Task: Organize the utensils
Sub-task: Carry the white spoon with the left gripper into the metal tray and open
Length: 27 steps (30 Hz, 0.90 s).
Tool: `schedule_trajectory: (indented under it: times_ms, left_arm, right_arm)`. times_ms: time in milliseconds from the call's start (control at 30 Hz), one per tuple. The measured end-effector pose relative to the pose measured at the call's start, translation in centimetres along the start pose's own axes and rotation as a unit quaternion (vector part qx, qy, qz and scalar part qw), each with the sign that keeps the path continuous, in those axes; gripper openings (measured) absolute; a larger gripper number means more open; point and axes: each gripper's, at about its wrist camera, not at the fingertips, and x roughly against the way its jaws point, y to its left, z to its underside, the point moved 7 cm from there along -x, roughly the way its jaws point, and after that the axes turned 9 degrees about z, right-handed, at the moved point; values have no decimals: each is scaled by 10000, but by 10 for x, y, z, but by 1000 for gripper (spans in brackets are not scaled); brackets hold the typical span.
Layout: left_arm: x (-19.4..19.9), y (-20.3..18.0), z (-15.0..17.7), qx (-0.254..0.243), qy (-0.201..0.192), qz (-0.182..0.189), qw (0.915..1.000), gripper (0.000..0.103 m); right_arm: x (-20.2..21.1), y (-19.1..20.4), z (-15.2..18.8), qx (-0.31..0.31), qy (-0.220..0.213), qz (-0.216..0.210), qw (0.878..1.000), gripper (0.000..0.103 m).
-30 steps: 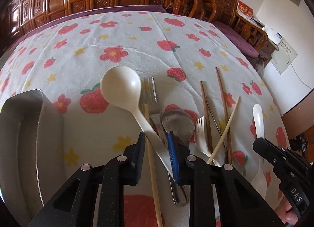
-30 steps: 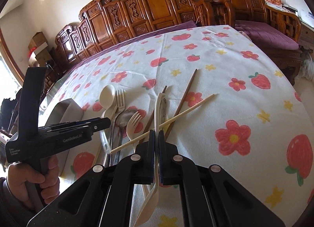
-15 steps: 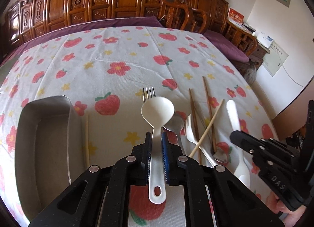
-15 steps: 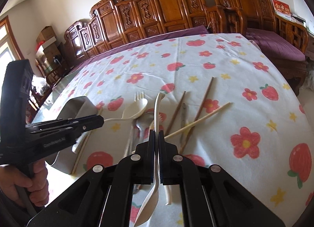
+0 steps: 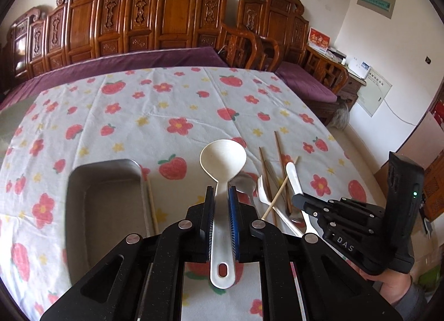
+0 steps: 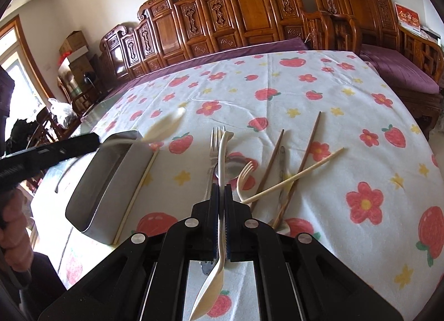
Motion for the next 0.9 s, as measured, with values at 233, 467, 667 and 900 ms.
schedule_trajectory:
  times_ms: [233, 467, 667, 900]
  left_arm:
    - [29, 27, 7, -24, -129, -343, 9993, 9]
    - [53, 55, 21, 74, -232, -578, 9980, 9]
    - [60, 75, 31, 97, -252, -853, 9960, 9]
    - [38, 105, 49, 204, 25, -1210, 9924, 9]
  right_arm:
    - [7, 16, 0, 115, -54, -149, 9998, 5]
    - [15, 31, 2, 250, -120, -283, 9992, 5]
    - [11, 40, 5, 339, -76, -295, 9990, 5]
    - [9, 42, 11, 384, -19, -252, 9989, 5]
